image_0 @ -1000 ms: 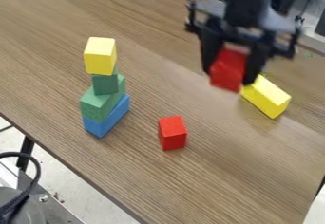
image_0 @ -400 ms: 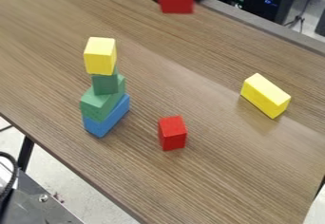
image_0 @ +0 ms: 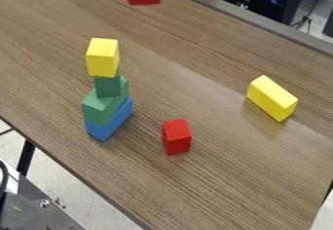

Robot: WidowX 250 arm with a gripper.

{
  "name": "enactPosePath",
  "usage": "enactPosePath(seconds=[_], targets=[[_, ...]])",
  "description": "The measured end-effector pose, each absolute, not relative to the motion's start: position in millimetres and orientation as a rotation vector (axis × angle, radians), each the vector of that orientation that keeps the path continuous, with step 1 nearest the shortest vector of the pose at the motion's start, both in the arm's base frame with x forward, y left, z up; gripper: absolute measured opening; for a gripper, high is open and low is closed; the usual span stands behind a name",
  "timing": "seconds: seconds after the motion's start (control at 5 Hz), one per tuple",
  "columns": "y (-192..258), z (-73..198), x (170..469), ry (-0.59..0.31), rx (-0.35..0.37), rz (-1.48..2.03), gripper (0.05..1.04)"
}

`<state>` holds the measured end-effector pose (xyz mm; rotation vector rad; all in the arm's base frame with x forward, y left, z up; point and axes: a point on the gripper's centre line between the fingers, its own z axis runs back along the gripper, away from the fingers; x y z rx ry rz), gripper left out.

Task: Put the red cube on top of the yellow cube

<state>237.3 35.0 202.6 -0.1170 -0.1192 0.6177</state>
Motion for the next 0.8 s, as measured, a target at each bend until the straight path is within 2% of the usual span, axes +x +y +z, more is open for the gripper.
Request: enactPosePath(seconds=[0.8], targets=[[61,180,221,0.013,-0.119,0.795,0.586]])
